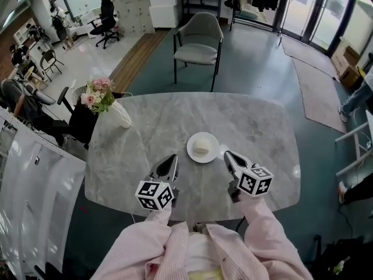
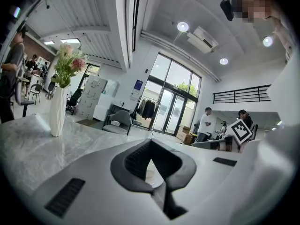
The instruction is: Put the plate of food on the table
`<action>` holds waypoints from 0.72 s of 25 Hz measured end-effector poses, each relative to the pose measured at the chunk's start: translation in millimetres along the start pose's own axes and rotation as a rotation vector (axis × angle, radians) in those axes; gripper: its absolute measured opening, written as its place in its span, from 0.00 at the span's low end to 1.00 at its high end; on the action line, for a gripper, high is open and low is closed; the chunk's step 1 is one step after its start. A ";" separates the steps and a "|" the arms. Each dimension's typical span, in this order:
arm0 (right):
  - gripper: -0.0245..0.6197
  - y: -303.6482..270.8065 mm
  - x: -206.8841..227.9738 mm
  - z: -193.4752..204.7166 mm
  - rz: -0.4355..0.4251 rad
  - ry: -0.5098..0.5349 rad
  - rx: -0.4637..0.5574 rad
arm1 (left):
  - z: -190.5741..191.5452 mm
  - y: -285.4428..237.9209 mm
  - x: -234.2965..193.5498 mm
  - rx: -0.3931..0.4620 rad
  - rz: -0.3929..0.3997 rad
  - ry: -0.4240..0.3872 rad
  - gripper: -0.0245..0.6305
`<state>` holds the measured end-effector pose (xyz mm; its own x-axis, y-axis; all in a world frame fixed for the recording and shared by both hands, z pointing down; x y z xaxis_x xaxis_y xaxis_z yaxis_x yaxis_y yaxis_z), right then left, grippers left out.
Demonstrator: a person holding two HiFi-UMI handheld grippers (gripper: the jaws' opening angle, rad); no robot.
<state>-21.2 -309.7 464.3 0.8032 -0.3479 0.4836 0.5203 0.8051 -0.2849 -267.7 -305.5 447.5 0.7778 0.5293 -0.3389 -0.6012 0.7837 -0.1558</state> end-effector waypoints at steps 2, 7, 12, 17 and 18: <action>0.05 6.0 -3.3 -5.5 -0.010 0.012 0.030 | -4.9 3.4 1.7 0.010 0.002 -0.013 0.03; 0.05 19.4 -10.5 -19.2 -0.039 -0.019 0.108 | -19.0 13.7 4.3 0.045 0.000 -0.033 0.03; 0.05 27.2 -14.6 -26.2 -0.048 -0.007 0.163 | -26.1 21.7 3.9 0.078 -0.017 -0.069 0.03; 0.05 34.0 -17.0 -29.5 -0.039 0.014 0.188 | -32.2 26.6 5.1 0.081 -0.036 -0.118 0.03; 0.05 34.5 -17.0 -30.3 -0.035 0.020 0.192 | -33.6 27.4 4.0 0.084 -0.039 -0.118 0.03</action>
<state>-8.1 -290.5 421.2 0.7922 -0.3851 0.4735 0.4844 0.8686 -0.1041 -287.3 -292.8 410.8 0.8194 0.5285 -0.2217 -0.5565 0.8263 -0.0871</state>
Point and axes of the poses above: the fingertips, and each gripper's own axes: y backward along the fingers, x to its right, z out of its underside, the point moved 6 cm from there along y, backward along the fingers, and after that the axes turned 3 degrees about z, right-handed, at the moved point
